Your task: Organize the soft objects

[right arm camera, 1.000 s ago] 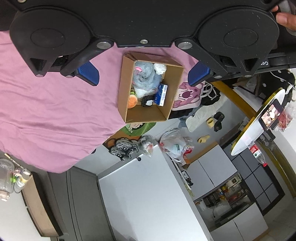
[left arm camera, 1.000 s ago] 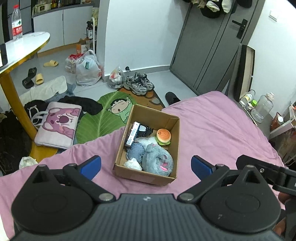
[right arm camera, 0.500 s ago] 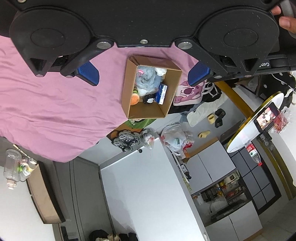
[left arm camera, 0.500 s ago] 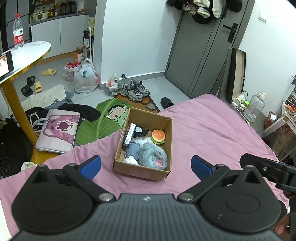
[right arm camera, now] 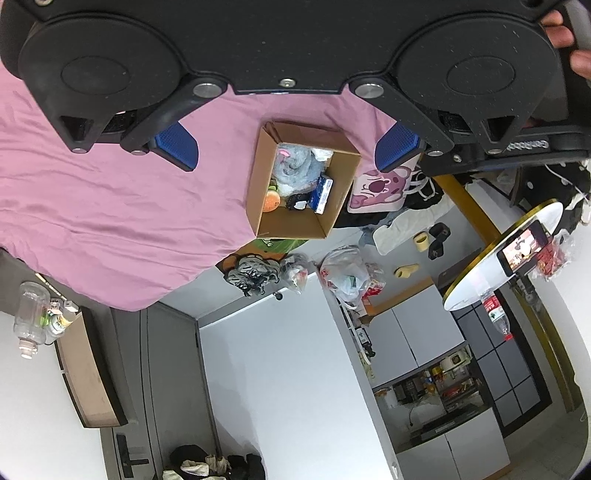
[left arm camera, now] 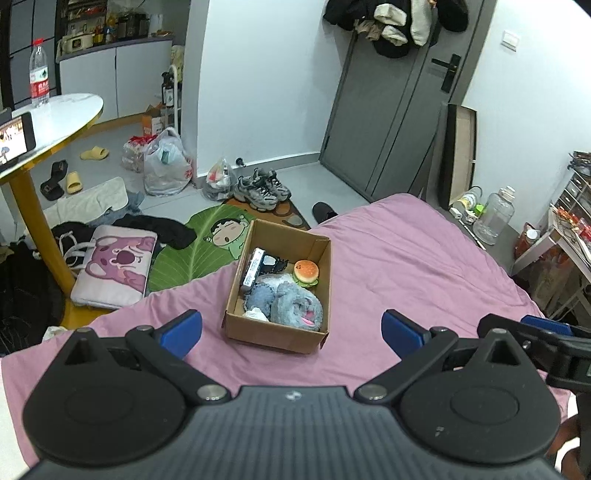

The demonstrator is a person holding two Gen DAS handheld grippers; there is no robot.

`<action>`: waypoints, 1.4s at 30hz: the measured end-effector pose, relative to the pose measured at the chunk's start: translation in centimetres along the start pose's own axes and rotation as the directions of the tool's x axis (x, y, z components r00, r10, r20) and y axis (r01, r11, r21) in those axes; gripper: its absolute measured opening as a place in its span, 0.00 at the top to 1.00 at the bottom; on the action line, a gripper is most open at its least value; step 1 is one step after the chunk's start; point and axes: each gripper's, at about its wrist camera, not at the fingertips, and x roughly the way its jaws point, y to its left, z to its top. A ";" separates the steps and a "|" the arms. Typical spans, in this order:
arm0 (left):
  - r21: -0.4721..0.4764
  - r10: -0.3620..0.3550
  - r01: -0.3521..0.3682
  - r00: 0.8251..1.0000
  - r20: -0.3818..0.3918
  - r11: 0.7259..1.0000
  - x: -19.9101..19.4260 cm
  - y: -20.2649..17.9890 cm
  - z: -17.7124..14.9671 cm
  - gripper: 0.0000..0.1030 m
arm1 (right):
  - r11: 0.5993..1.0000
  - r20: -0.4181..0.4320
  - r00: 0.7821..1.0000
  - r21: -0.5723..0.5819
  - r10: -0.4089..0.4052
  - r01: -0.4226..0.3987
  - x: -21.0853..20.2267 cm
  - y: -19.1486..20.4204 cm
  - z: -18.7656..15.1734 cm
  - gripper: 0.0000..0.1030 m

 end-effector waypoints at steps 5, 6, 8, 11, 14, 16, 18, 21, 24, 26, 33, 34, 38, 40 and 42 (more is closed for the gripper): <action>0.012 -0.012 0.012 1.000 0.022 1.000 -1.5 0.2 -0.2 0.00 | 1.000 0.015 1.000 0.001 0.015 -0.015 -0.8 0.1 -0.3 0.00; 0.016 -0.014 0.014 1.000 0.025 1.000 -1.7 0.2 -0.3 0.00 | 1.000 0.016 1.000 0.003 0.018 -0.018 -0.9 0.2 -0.4 0.00; 0.029 -0.012 0.011 0.999 0.029 1.000 -2.0 0.0 -0.4 0.00 | 1.000 0.009 1.000 0.007 0.012 -0.013 -0.7 0.1 -0.5 0.00; 0.034 -0.020 0.019 0.999 0.029 0.999 -2.0 0.1 -0.5 0.00 | 1.000 -0.004 1.000 0.009 0.002 -0.002 -0.4 0.1 -0.9 0.00; 0.034 -0.019 0.018 0.999 0.026 0.999 -1.9 0.2 -0.7 0.00 | 1.000 -0.008 1.000 0.008 -0.004 0.004 -0.3 0.1 -1.2 0.00; 0.032 -0.019 0.018 1.000 0.024 0.999 -1.8 0.3 -0.8 0.00 | 1.000 -0.006 1.000 0.007 -0.013 0.014 -0.5 0.1 -1.2 0.00; 0.031 -0.022 0.022 1.000 0.020 0.999 -1.8 0.5 -0.8 0.00 | 1.000 0.003 1.000 0.012 -0.021 0.020 -0.6 0.2 -1.1 0.00; 0.030 -0.023 0.022 1.000 0.020 0.999 -1.8 0.6 -0.8 0.00 | 0.999 0.014 0.999 0.012 -0.036 0.036 -0.8 0.3 -1.1 0.00; 0.035 -0.023 0.022 1.000 0.020 0.999 -1.8 0.6 -0.8 0.00 | 0.999 0.016 0.999 0.013 -0.036 0.036 -0.8 0.2 -1.1 0.00; 0.035 -0.021 0.021 1.000 0.021 0.999 -1.7 0.6 -0.9 0.00 | 0.999 0.014 0.999 0.012 -0.039 0.039 -0.7 0.2 -1.2 0.00; 0.031 -0.019 0.019 1.000 0.017 0.999 -1.7 0.7 -1.0 0.00 | 0.999 0.008 0.999 0.011 -0.042 0.042 -0.6 0.3 -1.2 0.00; 0.032 -0.019 0.019 1.000 0.017 0.999 -1.7 0.7 -1.0 0.00 | 0.999 0.009 0.999 0.010 -0.041 0.041 -0.5 0.4 -1.2 0.00; 0.032 -0.019 0.018 1.000 0.018 0.999 -1.7 0.8 -1.0 0.00 | 0.999 0.007 0.999 0.010 -0.045 0.045 -0.4 0.3 -1.2 0.00; 0.033 -0.019 0.018 1.000 0.017 0.999 -1.7 0.8 -1.0 0.00 | 0.999 0.005 0.999 0.012 -0.047 0.047 -0.3 0.2 -1.2 0.00; 0.031 -0.019 0.019 1.000 0.016 0.999 -1.7 0.8 -1.0 0.00 | 0.999 0.004 0.999 0.011 -0.046 0.046 -0.3 0.2 -1.2 0.00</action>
